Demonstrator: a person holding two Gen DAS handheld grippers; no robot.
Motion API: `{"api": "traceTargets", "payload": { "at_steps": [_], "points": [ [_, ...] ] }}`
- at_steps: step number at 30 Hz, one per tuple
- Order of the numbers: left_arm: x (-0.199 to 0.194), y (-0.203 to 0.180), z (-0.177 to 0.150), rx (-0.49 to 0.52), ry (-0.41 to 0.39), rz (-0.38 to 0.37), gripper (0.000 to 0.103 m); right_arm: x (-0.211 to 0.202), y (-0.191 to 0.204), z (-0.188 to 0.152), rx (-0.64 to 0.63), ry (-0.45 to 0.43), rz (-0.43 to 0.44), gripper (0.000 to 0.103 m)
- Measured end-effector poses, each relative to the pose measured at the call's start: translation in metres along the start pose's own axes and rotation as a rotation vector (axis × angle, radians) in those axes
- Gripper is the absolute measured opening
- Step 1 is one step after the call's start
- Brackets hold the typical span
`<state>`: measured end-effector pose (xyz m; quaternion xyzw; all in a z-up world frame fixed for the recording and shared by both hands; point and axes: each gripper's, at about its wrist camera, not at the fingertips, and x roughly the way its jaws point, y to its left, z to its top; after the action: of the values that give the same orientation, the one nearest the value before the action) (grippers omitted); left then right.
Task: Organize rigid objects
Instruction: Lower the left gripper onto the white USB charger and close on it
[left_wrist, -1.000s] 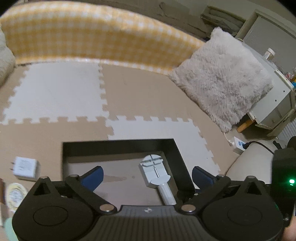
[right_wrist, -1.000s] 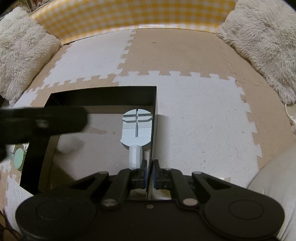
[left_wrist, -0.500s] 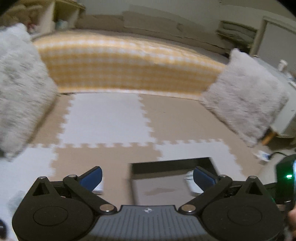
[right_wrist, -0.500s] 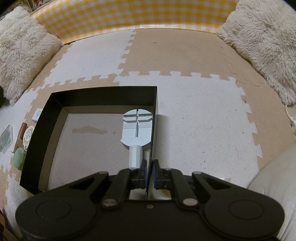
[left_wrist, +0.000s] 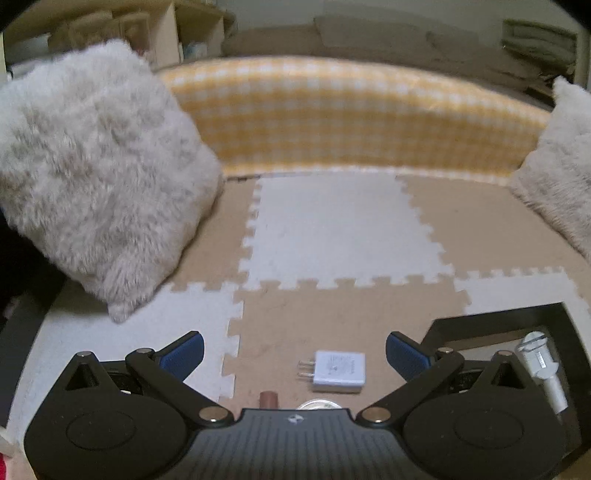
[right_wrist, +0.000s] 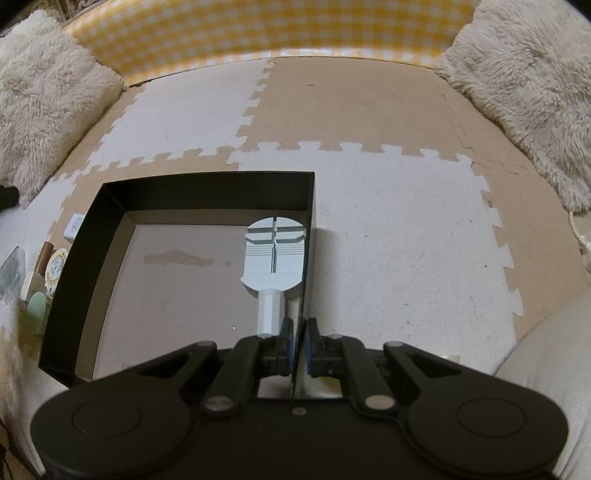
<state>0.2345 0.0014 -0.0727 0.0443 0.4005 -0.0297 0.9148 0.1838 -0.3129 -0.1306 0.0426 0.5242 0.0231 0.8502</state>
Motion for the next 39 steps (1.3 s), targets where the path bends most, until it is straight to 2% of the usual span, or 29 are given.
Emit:
{"api": "traceTargets", "payload": {
  "at_steps": [6, 8, 9, 11, 13, 18, 26, 30, 39],
  "points": [
    [0.026, 0.006, -0.002, -0.040, 0.062, -0.074, 0.101, 0.000, 0.001, 0.000, -0.006, 0.001, -0.003, 0.007],
    [0.034, 0.002, -0.004, -0.034, 0.082, -0.091, 0.085, 0.000, 0.000, 0.000, -0.005, 0.002, -0.003, 0.007],
    [0.037, 0.000, -0.004, -0.035, 0.093, -0.105, 0.074, 0.000, 0.001, 0.000, -0.007, 0.001, -0.004, 0.007],
    [0.046, -0.002, -0.006, -0.052, 0.127, -0.144, 0.068, 0.000, 0.000, 0.000, -0.005, 0.001, -0.002, 0.007],
    [0.051, -0.003, -0.008, -0.059, 0.142, -0.162, 0.057, 0.000, 0.000, 0.000, -0.003, 0.002, -0.001, 0.007],
    [0.062, -0.005, -0.009, -0.054, 0.152, -0.179, 0.055, 0.000, 0.000, 0.000, -0.004, 0.003, 0.000, 0.007],
    [0.078, -0.018, -0.015, 0.018, 0.172, -0.168, 0.055, 0.000, -0.001, 0.002, -0.003, 0.007, 0.003, 0.007],
    [0.081, -0.020, -0.017, 0.036, 0.175, -0.147, 0.047, 0.001, -0.001, 0.002, -0.004, 0.007, 0.002, 0.007],
    [0.082, -0.019, -0.017, 0.030, 0.171, -0.140, 0.046, 0.001, 0.001, 0.002, -0.009, 0.009, -0.003, 0.007]
  ]
}}
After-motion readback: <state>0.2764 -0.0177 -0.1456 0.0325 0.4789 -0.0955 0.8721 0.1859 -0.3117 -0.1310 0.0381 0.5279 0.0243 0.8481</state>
